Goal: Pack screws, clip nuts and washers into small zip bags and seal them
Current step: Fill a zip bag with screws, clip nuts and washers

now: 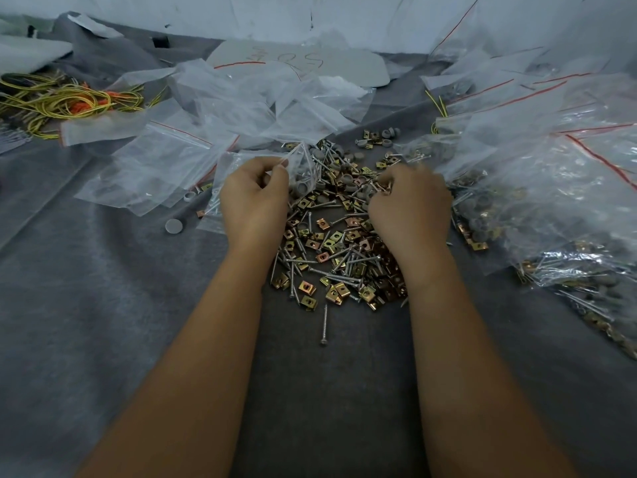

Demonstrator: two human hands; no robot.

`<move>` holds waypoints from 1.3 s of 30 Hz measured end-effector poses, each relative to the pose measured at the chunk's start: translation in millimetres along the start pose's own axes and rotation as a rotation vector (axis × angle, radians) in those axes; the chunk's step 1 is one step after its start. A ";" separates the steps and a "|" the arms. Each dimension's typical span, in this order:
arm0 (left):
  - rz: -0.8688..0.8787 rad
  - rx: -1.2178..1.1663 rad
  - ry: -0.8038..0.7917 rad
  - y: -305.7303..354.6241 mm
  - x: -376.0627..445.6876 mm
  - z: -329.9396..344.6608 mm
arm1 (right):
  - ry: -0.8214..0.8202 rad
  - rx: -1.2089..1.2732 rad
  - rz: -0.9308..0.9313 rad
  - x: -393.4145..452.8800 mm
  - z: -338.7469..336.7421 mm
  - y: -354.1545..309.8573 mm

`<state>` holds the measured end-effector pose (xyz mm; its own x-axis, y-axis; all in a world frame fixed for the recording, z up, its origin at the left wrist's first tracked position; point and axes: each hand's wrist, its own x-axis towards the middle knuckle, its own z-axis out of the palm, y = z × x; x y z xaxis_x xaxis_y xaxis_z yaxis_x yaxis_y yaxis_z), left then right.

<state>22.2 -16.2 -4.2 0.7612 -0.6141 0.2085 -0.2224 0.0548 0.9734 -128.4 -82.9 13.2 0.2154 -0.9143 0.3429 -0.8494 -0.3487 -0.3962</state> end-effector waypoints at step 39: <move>0.060 0.050 -0.165 1.7 -5.6 0.5 | 0.075 0.453 -0.232 -6.9 14.2 -24.3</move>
<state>17.3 -13.1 -3.8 0.6361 -0.7321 0.2437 -0.2978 0.0585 0.9528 -102.5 -71.1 8.4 0.3242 -0.7909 0.5190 -0.4855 -0.6100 -0.6263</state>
